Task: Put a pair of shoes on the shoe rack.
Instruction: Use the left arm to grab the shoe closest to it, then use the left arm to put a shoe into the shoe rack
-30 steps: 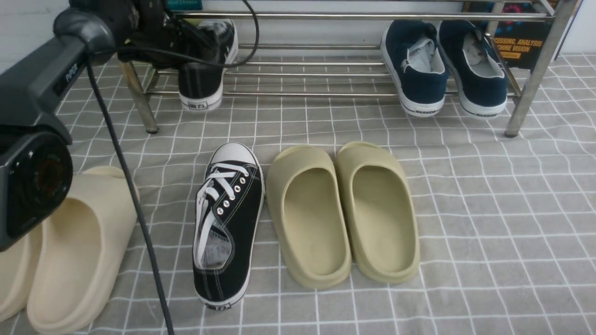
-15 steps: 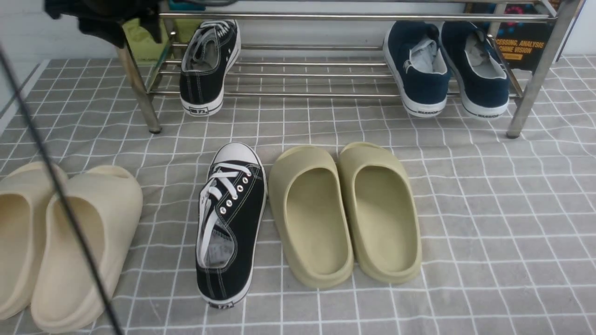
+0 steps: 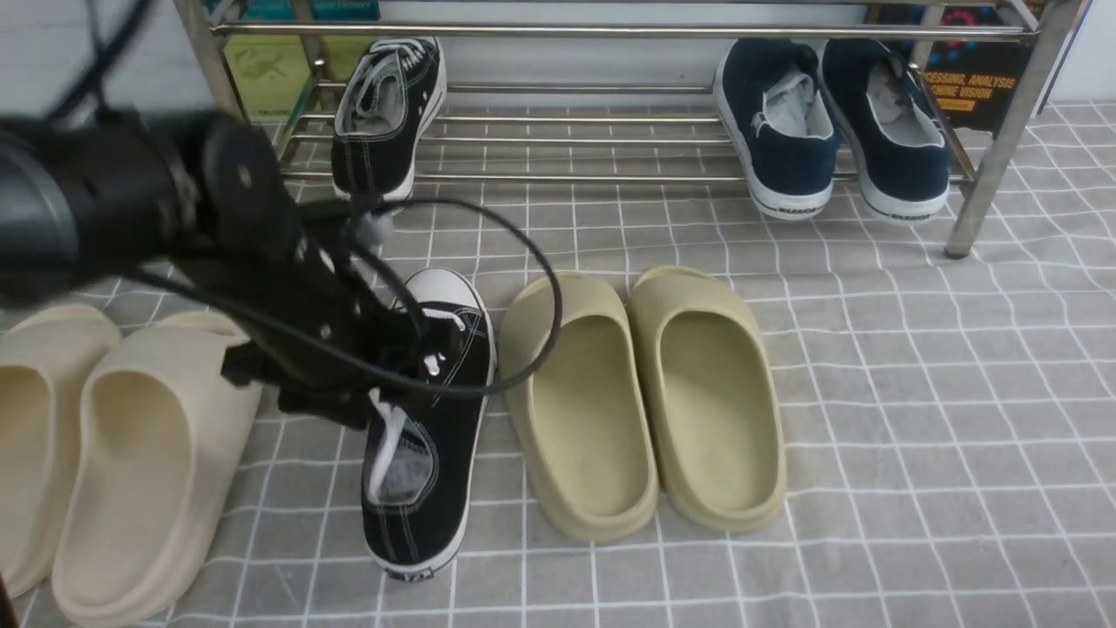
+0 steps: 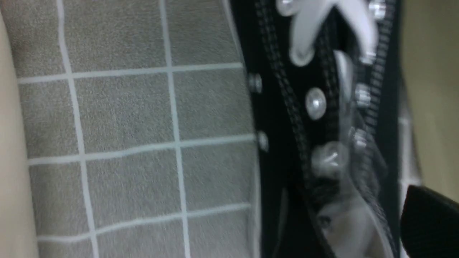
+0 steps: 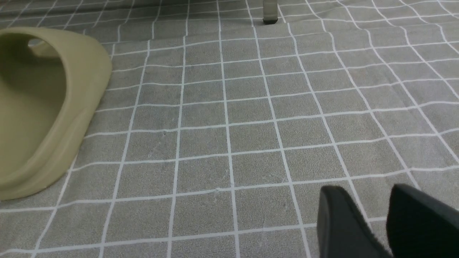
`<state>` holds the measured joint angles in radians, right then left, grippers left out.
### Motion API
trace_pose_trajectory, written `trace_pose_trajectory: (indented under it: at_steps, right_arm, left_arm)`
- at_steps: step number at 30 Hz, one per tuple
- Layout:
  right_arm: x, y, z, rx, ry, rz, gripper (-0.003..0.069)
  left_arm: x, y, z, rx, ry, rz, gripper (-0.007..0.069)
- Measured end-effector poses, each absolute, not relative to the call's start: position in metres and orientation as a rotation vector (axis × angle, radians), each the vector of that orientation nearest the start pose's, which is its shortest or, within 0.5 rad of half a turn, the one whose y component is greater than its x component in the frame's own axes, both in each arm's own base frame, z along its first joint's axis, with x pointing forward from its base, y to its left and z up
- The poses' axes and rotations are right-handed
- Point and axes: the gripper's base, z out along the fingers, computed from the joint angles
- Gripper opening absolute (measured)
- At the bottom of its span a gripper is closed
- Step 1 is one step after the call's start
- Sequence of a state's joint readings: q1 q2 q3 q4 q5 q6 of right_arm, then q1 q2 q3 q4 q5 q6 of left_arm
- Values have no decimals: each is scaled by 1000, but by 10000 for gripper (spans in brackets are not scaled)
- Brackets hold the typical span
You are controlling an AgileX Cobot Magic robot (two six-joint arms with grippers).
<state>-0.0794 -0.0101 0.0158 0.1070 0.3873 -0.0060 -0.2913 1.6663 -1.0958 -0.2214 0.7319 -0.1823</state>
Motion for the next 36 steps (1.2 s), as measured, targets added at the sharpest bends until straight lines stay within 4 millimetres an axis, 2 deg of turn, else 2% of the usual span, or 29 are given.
trace_pose_trajectory:
  at_steps: [3,5,7,8,9,13,17,20,21,23,26,27,28,29,30,32,36]
  right_arm:
    - [52,0,174,134,1870,47,239]
    - [52,0,174,134,1870,47,239]
    - [52,0,174,134,1870,47,239]
    - [52,0,174,134,1870,47,239]
    - [52,0,174,134,1870,47,239]
    - [52,0,174,134,1870,47,239]
    - [52,0,174,134,1870,47,239]
    - [52,0,174,134,1870,47,239]
    - [52,0,174,134,1870,47,239]
    - [52,0,174,134,1870,47,239]
    - [52,0,174,134,1870,47,239]
    - [52,0,174,134,1870,47,239]
    - [52,0,174,134,1870,47,239]
    - [52,0,174,134,1870,47,239]
    - [52,0,174,134,1870,47,239]
    - [52,0,174,134,1870,47,239]
    - [52,0,174,134,1870,47,239]
  left_arm:
    - [316,-107,205,-75,2822,-344,311]
    - [319,-108,198,-80,2833,-336,200]
    - [319,-108,196,-82,2835,-335,135]
    - [319,-109,196,-78,2835,-334,47]
    - [320,-109,198,-75,2837,-334,15]
    - [322,-110,217,-41,2840,-330,28]
    - [330,-113,278,11,2764,-358,28]
    - [348,-119,318,30,2653,-392,28]
    - [349,-119,320,30,2646,-394,28]
    - [369,-125,333,42,2603,-407,28]
    - [401,-135,327,60,2611,-403,28]
    - [415,-139,318,63,2627,-394,28]
    - [419,-141,316,65,2630,-391,28]
    - [435,-145,312,75,2622,-382,28]
    - [439,-146,307,76,2631,-378,28]
    - [461,-152,299,85,2609,-366,28]
    - [488,-156,295,98,2521,-332,28]
